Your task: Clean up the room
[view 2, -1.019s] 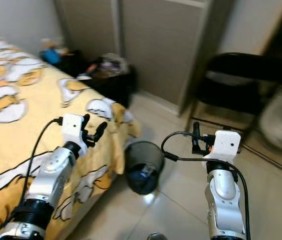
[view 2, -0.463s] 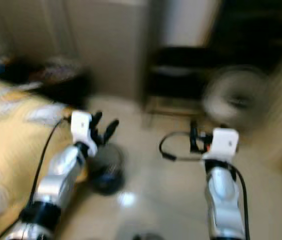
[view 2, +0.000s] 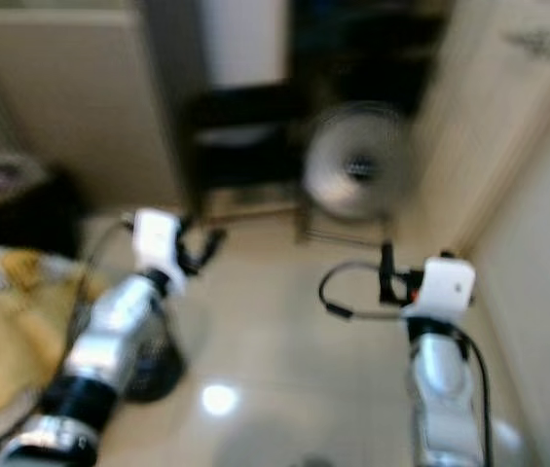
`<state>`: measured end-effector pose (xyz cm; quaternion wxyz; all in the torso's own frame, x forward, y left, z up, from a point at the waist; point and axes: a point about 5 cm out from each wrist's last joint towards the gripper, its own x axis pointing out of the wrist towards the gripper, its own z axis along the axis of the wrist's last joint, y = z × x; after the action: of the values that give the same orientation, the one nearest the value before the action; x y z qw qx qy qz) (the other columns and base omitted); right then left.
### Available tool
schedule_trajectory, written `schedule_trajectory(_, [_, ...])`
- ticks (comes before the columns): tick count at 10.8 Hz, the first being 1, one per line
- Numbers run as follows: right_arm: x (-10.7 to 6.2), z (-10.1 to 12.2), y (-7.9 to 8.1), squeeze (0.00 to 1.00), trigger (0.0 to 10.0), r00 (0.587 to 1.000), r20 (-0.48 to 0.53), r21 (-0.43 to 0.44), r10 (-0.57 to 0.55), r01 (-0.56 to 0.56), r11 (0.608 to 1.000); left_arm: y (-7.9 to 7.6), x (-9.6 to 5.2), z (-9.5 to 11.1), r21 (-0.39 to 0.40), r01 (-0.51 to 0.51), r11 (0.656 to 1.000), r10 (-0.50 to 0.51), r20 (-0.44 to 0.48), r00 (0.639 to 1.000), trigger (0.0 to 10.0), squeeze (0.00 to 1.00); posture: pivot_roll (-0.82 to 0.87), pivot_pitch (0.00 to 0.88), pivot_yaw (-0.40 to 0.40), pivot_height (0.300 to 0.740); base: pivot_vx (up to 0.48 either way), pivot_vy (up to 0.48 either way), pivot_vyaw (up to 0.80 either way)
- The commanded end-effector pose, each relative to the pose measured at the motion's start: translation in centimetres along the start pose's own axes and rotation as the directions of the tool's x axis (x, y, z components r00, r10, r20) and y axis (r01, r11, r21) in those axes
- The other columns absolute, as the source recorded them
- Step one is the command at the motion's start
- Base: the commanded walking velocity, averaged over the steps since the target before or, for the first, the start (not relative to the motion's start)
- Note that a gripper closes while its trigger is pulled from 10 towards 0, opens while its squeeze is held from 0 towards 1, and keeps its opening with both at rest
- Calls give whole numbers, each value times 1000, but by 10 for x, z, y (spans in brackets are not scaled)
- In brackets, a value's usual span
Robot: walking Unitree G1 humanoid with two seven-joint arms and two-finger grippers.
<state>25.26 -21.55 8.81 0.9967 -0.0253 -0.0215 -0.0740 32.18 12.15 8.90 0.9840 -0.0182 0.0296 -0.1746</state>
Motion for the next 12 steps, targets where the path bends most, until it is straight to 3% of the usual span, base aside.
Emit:
schedule_trajectory(1, [2, 1, 8, 0, 10000, 1000, 8, 4, 27, -27, 1000, 2, -1, -2, 16, -3, 1000, 3, 0, 1000, 10000, 0, -198, 7, 59, 740, 0, 0, -650])
schedule_trajectory(4, [1, 0, 16, 0, 10000, 997, 8, -3, 82, -82, 997, -4, 1, -2, 12, 11, 1000, -11, 7, 1000, 10000, 0, -204, 4, 67, 740, 299, 0, -200])
schedule_trajectory(12, [4, -2, 15, 0, 10000, 996, -4, -3, 89, -89, 996, -12, 6, -1, -1, 37, 999, -37, 21, 999, 10000, 0, -204, 0, 59, 740, 480, 0, 0])
